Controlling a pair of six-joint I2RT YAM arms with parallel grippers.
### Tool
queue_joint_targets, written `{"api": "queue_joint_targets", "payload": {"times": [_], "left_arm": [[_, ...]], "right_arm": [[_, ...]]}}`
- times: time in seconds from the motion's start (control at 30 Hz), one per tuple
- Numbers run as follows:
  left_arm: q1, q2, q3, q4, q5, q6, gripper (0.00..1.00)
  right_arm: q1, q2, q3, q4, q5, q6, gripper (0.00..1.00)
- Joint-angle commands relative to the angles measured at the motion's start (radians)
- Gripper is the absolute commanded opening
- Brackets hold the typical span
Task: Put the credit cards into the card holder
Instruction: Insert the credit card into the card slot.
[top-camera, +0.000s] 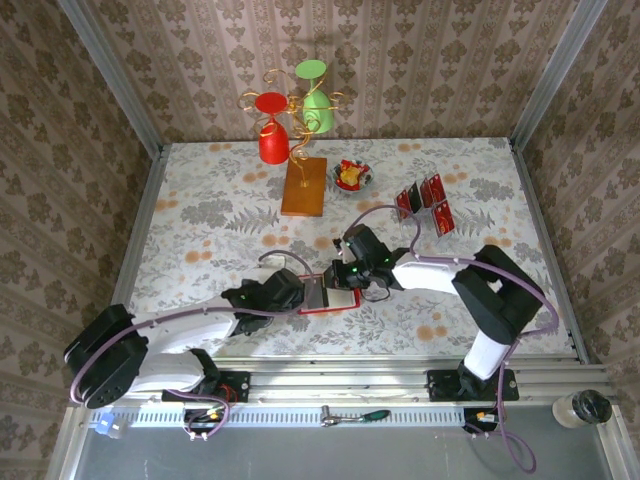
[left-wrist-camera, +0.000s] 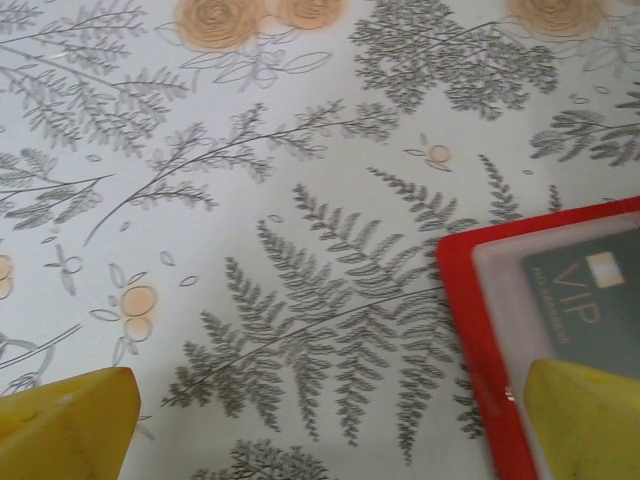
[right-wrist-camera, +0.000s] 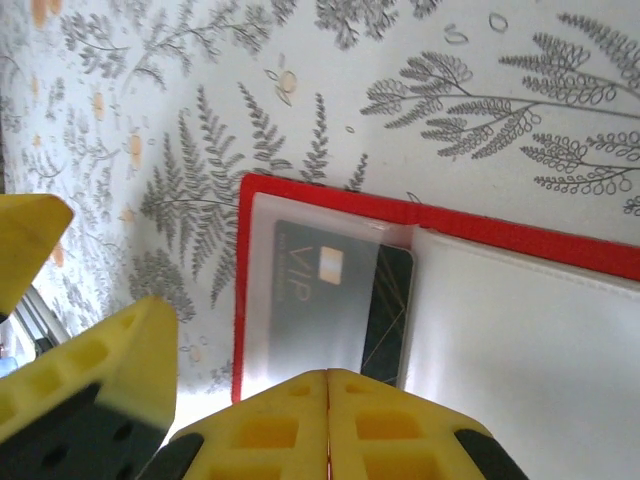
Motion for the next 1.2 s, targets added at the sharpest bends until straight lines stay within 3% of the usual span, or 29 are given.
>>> {"api": "queue_joint_targets", "payload": {"times": [0.0, 0.5, 1.17], "left_arm": [[0.018, -0.025, -0.026, -0.033, 0.017, -0.023, 1.0], [0.044, 0.059, -0.004, -0.098, 0.01, -0.05, 1.0], [0.06, 0.165, 0.035, -0.032, 0.06, 0.001, 1.0]], "right_arm": [[0.005, -0.03, 0.016, -0.1, 0.058, -0.041, 0.08], [0.037, 0.044, 0.042, -0.119, 0.068, -0.059, 0.06], [0.081, 0.13, 0.109, -0.146, 0.063, -0.06, 0.06]]}}
